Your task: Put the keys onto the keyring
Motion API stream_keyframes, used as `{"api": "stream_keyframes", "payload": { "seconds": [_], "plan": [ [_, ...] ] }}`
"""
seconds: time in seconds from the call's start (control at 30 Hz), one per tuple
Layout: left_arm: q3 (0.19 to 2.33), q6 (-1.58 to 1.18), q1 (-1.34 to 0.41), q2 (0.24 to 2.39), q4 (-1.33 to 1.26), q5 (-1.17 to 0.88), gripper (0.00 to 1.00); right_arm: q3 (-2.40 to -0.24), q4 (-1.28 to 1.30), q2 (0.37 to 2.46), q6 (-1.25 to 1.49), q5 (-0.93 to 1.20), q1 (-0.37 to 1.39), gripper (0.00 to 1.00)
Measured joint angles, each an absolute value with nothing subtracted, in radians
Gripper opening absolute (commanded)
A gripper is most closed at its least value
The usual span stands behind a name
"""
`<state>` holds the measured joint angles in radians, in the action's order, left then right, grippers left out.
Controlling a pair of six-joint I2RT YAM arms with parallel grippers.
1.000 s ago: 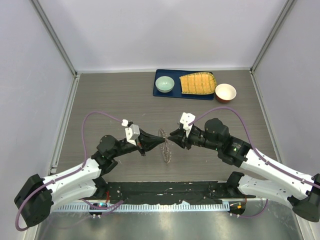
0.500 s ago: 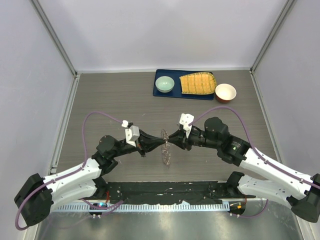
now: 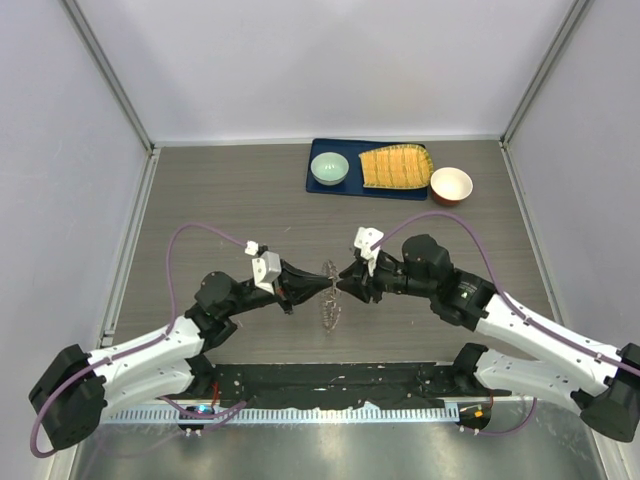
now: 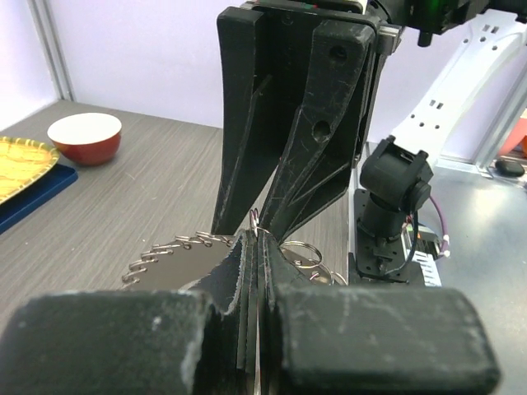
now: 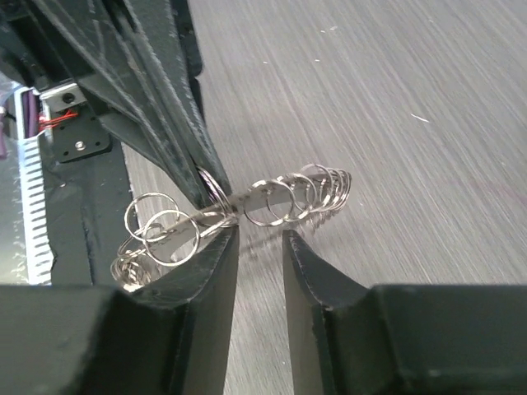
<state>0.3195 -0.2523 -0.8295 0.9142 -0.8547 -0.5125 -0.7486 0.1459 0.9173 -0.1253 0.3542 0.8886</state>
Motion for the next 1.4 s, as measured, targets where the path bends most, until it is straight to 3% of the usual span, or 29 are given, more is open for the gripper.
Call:
{"api": "stream_keyframes", "payload": {
  "seconds": [0.47,0.77,1.1,1.4],
  "plan": [
    [0.300,-0.227,-0.837,0.885,-0.814,-0.412,0.00,-0.749,0.152,0.797,-0.087,0.181,0.891,0.51],
    [0.289,-0.228,-0.837,0.877,-0.822,-0.420,0.00,-0.709,0.081,0.812,-0.041,0.199,0.888,0.52],
    [0.284,-0.223,-0.837,0.832,-0.818,-0.512,0.00,-0.701,0.070,0.812,-0.020,0.530,0.715,0.50],
    [0.292,-0.206,-0.837,0.818,-0.802,-0.588,0.00,-0.721,0.090,0.841,-0.023,0.739,0.702,0.49]
  ]
}}
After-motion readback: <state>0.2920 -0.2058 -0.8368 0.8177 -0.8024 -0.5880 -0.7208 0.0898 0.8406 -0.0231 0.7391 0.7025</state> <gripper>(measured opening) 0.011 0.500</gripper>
